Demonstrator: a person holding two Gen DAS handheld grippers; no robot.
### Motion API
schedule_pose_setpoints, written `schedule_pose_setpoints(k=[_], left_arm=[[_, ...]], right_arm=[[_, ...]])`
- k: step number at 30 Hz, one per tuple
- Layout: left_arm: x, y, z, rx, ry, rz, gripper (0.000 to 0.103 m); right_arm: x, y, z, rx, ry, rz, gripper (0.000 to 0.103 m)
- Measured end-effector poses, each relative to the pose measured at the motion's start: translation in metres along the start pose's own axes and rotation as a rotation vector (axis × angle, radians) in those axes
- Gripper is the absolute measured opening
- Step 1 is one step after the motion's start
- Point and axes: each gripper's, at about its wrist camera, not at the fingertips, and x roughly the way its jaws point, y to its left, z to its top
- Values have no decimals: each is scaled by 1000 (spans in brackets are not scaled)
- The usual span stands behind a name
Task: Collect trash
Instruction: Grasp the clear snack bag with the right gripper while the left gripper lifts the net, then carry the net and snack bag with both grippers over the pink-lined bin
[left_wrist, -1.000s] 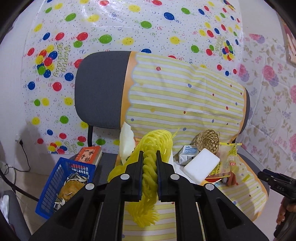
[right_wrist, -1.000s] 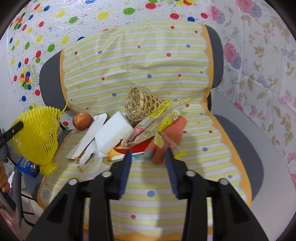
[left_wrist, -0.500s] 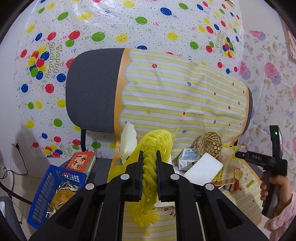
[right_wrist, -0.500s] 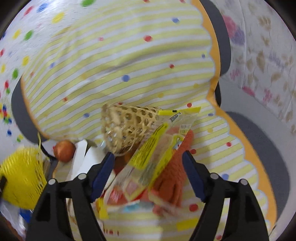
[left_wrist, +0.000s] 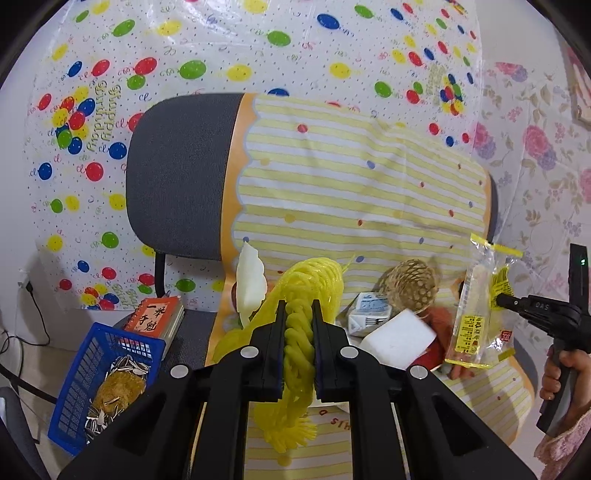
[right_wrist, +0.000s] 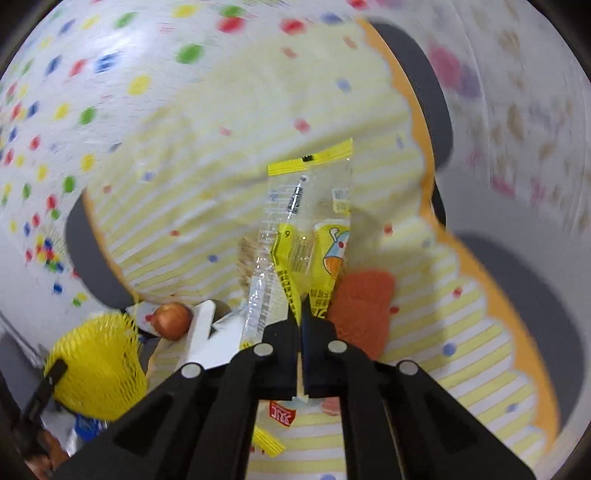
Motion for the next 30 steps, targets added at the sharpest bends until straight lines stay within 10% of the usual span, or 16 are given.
schedule_pose_setpoints(k=[8,30], left_arm=[[-57,-44,-3,38,-59,-155,12],[-113,-201,-100,232,6,-572,12]], right_arm=[[-82,30,-23,-162,-27,-82,2],[-234,-27,-141,-112,-34,-420,5]])
